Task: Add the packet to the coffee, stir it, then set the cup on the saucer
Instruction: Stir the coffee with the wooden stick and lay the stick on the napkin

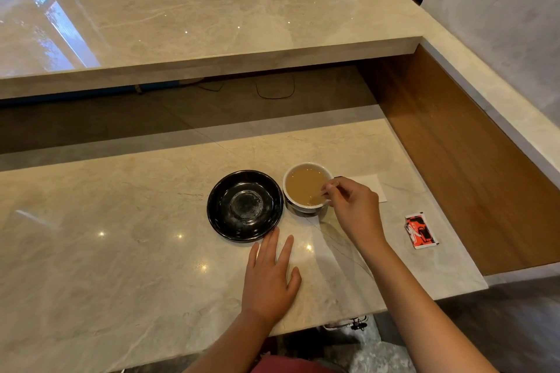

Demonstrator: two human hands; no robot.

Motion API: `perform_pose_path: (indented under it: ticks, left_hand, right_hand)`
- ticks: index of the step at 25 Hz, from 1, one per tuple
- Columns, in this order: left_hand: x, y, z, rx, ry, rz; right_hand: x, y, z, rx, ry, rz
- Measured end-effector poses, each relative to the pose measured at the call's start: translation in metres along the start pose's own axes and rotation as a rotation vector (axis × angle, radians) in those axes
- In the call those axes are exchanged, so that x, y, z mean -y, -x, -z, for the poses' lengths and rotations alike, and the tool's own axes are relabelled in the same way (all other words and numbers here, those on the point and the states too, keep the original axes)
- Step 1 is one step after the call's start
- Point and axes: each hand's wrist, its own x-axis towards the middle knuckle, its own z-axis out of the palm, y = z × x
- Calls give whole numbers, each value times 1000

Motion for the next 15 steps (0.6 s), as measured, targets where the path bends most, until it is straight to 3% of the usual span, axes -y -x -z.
perform_pose_path:
  ticks: [9,15]
  left_hand:
    - [0,0,1,2,20,-11]
    - [1,0,0,-6,23,-19]
  right_hand:
    - [6,-18,-18,-62,-199,-65]
    - [-9,-20,8,-102,-45,5]
